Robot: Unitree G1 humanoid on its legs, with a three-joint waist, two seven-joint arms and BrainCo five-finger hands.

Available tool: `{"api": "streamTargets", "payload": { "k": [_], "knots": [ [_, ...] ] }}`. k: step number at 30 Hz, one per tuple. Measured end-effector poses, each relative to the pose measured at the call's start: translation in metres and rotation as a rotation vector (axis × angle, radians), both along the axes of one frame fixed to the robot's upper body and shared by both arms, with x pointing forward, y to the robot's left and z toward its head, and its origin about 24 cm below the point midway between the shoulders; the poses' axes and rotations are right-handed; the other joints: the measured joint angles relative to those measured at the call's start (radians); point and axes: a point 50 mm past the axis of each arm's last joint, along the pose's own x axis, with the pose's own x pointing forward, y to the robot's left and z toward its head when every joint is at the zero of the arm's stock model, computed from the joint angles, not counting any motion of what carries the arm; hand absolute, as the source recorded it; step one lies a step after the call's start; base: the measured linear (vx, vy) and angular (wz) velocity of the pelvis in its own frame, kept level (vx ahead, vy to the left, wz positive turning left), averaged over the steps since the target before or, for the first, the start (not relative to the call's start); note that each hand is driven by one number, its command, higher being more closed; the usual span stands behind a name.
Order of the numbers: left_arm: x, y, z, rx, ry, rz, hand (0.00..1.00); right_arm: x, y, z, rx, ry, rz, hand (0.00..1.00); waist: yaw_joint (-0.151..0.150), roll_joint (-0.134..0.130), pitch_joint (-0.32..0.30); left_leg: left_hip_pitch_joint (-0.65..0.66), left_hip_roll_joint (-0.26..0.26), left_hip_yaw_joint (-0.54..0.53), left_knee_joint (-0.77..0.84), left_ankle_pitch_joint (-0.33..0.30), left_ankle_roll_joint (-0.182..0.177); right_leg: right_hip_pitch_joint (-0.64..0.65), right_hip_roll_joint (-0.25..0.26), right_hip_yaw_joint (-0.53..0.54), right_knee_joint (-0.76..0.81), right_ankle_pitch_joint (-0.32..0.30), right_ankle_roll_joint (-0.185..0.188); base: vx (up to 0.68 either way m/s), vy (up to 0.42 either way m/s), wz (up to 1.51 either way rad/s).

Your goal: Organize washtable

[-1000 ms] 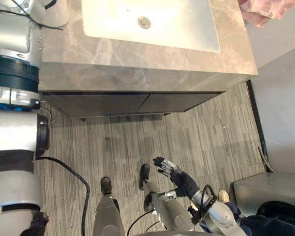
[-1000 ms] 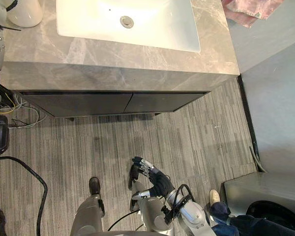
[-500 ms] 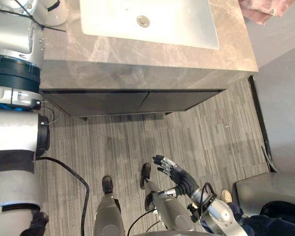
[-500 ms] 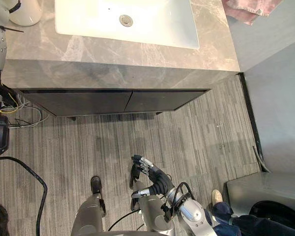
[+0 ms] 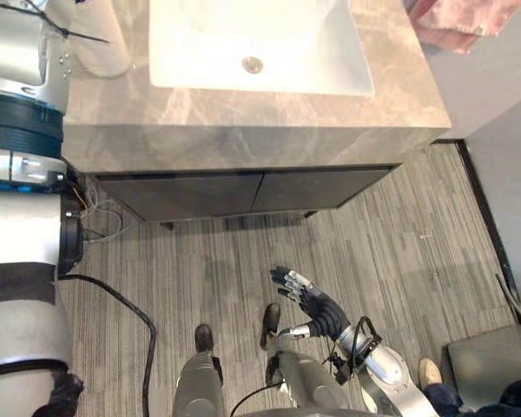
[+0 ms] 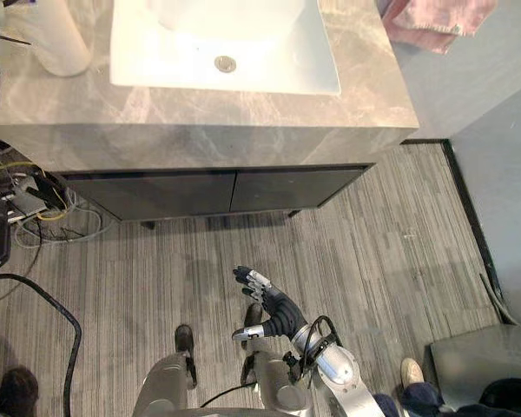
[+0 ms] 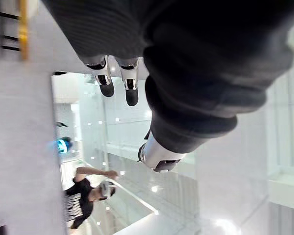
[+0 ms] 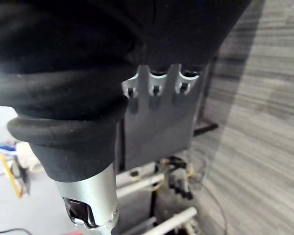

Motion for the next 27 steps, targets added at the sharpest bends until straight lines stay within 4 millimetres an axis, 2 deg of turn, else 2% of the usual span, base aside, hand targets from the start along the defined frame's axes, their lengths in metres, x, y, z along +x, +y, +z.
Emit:
{"api": "streamTargets", "payload": {
  "k": [4, 5, 8, 11, 13, 14, 15, 16, 17, 18, 20, 23, 27],
  "knots": [
    [-0.033, 0.009, 0.014, 0.067, -0.138, 0.027, 0.00, 0.001, -0.004, 0.000, 0.021, 0.005, -0.041, 0.00, 0.011, 0.025, -0.043, 0.023, 0.000, -0.008, 0.003, -0.014, 0.003, 0.029, 0.001, -0.013, 0.004, 0.003, -0.004, 0.08, 0.076, 0.07],
    [-0.042, 0.012, 0.014, 0.069, -0.179, 0.019, 1.00, 0.000, -0.006, -0.001, 0.025, 0.011, -0.054, 0.00, 0.014, 0.032, -0.052, 0.034, -0.003, -0.011, 0.003, -0.015, 0.005, 0.042, 0.000, -0.027, 0.004, 0.003, -0.004, 0.06, 0.083, 0.09],
    [-0.053, 0.022, 0.000, 0.074, -0.216, 0.015, 1.00, -0.002, -0.009, -0.004, 0.037, 0.031, -0.087, 0.00, 0.021, 0.051, -0.098, 0.050, -0.007, -0.014, -0.005, -0.020, 0.012, 0.058, -0.002, -0.049, 0.004, 0.003, -0.004, 0.04, 0.086, 0.06],
    [-0.052, 0.032, -0.031, 0.070, -0.172, -0.008, 1.00, -0.004, -0.009, -0.008, 0.036, 0.050, -0.091, 0.00, 0.038, 0.069, -0.122, 0.070, -0.020, -0.020, -0.019, -0.019, 0.015, 0.075, -0.014, -0.063, 0.004, -0.007, -0.005, 0.01, 0.076, 0.11],
    [-0.044, 0.036, -0.068, 0.068, -0.078, -0.043, 1.00, -0.009, -0.010, -0.016, 0.035, 0.090, -0.104, 0.00, 0.039, 0.092, -0.145, 0.073, -0.029, -0.046, -0.023, -0.016, 0.019, 0.090, -0.021, -0.094, 0.002, -0.017, -0.004, -0.02, 0.081, 0.37],
    [-0.036, 0.035, -0.093, 0.066, -0.001, -0.070, 1.00, -0.013, -0.011, -0.019, 0.032, 0.108, -0.106, 0.00, 0.041, 0.099, -0.161, 0.078, -0.035, -0.060, -0.034, -0.015, 0.017, 0.097, -0.025, -0.107, 0.000, -0.027, -0.002, 0.00, 0.074, 0.42],
    [-0.029, 0.035, -0.119, 0.052, 0.082, -0.097, 1.00, -0.017, -0.011, -0.022, 0.031, 0.124, -0.110, 0.00, 0.046, 0.102, -0.178, 0.084, -0.039, -0.068, -0.050, -0.002, 0.020, 0.099, -0.029, -0.121, 0.000, -0.031, -0.004, 0.01, 0.052, 0.35],
    [-0.026, 0.034, -0.132, 0.041, 0.121, -0.112, 1.00, -0.018, -0.012, -0.022, 0.029, 0.128, -0.113, 0.00, 0.049, 0.103, -0.182, 0.086, -0.040, -0.070, -0.056, 0.001, 0.020, 0.104, -0.030, -0.128, 0.000, -0.033, -0.004, 0.01, 0.040, 0.30],
    [-0.020, 0.031, -0.157, 0.015, 0.203, -0.145, 1.00, -0.020, -0.014, -0.024, 0.019, 0.135, -0.120, 0.00, 0.057, 0.103, -0.185, 0.087, -0.041, -0.074, -0.057, 0.004, 0.019, 0.104, -0.030, -0.135, 0.000, -0.033, -0.003, 0.00, 0.030, 0.15],
    [-0.018, 0.030, -0.169, 0.001, 0.243, -0.158, 1.00, -0.019, -0.015, -0.024, 0.012, 0.132, -0.123, 0.00, 0.062, 0.103, -0.186, 0.086, -0.041, -0.075, -0.057, 0.004, 0.019, 0.103, -0.030, -0.135, 0.000, -0.034, -0.004, -0.01, 0.039, 0.11],
    [-0.010, 0.024, -0.213, -0.074, 0.390, -0.199, 1.00, -0.017, -0.019, -0.023, -0.003, 0.123, -0.135, 0.00, 0.063, 0.102, -0.194, 0.083, -0.041, -0.084, -0.058, 0.005, 0.017, 0.103, -0.030, -0.139, 0.000, -0.035, -0.005, 0.00, 0.037, 0.04],
    [0.000, 0.010, -0.241, -0.099, 0.509, -0.246, 1.00, -0.017, -0.020, -0.026, -0.011, 0.136, -0.142, 0.00, 0.060, 0.098, -0.197, 0.076, -0.043, -0.096, -0.059, 0.012, 0.015, 0.101, -0.031, -0.148, 0.004, -0.031, -0.001, 0.02, 0.038, 0.07],
    [0.010, 0.007, -0.253, -0.081, 0.587, -0.209, 1.00, -0.016, -0.024, -0.029, -0.027, 0.143, -0.151, 0.00, 0.056, 0.098, -0.197, 0.065, -0.043, -0.094, -0.057, 0.012, 0.015, 0.089, -0.029, -0.141, 0.004, -0.024, 0.000, 0.02, 0.042, -0.04]
  ]
}}
